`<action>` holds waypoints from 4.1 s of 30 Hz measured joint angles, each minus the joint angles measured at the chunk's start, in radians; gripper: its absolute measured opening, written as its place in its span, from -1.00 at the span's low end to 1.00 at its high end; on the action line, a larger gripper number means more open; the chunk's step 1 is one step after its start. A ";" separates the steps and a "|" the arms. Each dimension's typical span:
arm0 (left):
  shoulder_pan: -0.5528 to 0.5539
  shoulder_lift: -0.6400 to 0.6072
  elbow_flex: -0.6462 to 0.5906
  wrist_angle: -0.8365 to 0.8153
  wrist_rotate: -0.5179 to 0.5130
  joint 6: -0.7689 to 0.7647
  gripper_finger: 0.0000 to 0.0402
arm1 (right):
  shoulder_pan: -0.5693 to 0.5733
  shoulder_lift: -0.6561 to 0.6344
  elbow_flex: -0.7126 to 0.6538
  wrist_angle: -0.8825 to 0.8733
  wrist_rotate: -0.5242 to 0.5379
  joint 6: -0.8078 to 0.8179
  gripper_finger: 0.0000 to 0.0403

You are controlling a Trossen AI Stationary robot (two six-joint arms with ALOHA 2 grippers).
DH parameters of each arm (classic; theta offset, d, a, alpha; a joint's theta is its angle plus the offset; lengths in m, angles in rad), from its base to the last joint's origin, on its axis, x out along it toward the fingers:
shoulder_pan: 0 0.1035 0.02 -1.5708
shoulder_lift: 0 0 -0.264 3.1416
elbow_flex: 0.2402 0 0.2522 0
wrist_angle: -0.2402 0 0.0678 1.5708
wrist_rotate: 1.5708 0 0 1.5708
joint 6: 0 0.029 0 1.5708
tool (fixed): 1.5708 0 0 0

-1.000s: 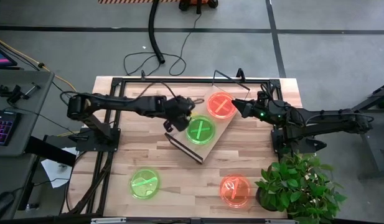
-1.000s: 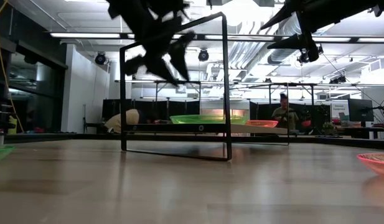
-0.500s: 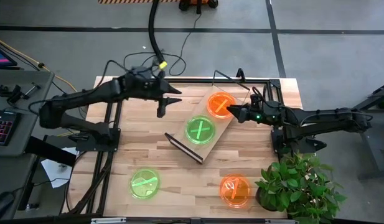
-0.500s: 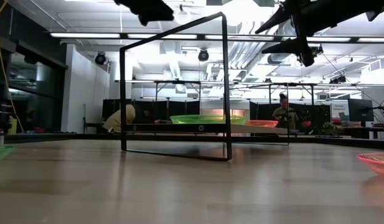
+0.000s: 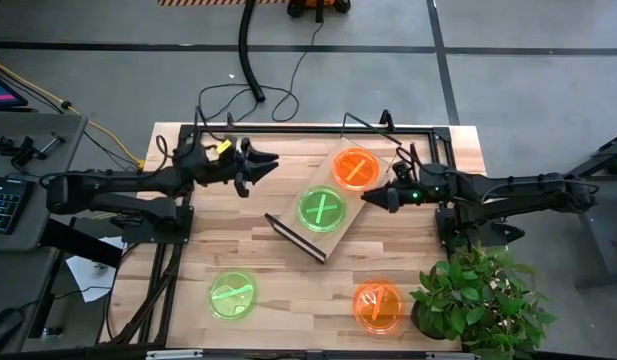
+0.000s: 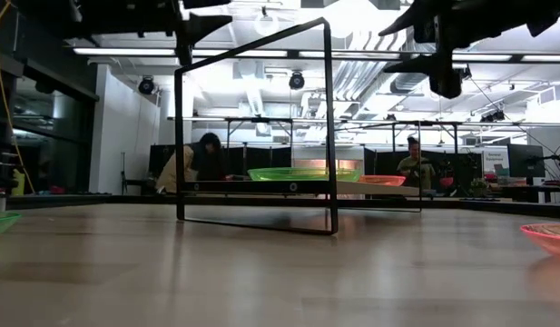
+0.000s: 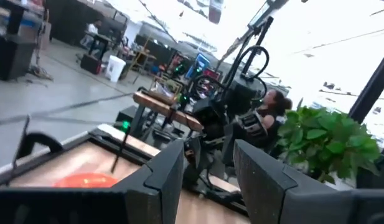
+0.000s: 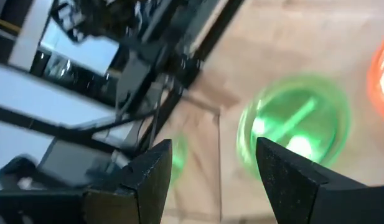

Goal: Place and stack plates onto a shelf
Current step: Stack the orange plate on top of the orange plates on the shelf

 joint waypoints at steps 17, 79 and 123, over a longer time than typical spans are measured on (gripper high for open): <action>-0.021 -0.003 -0.017 -0.008 -0.005 -0.017 -0.35 | 0.420 0.358 -0.009 -0.251 -0.437 0.203 0.07; -0.018 -0.003 -0.016 -0.028 -0.009 -0.044 -0.35 | 0.263 0.237 -0.012 -0.314 -0.405 -0.015 -1.00; -0.018 -0.002 -0.016 -0.023 -0.125 -0.014 -0.35 | 0.233 -0.087 -0.010 -0.576 -0.270 -0.008 -1.00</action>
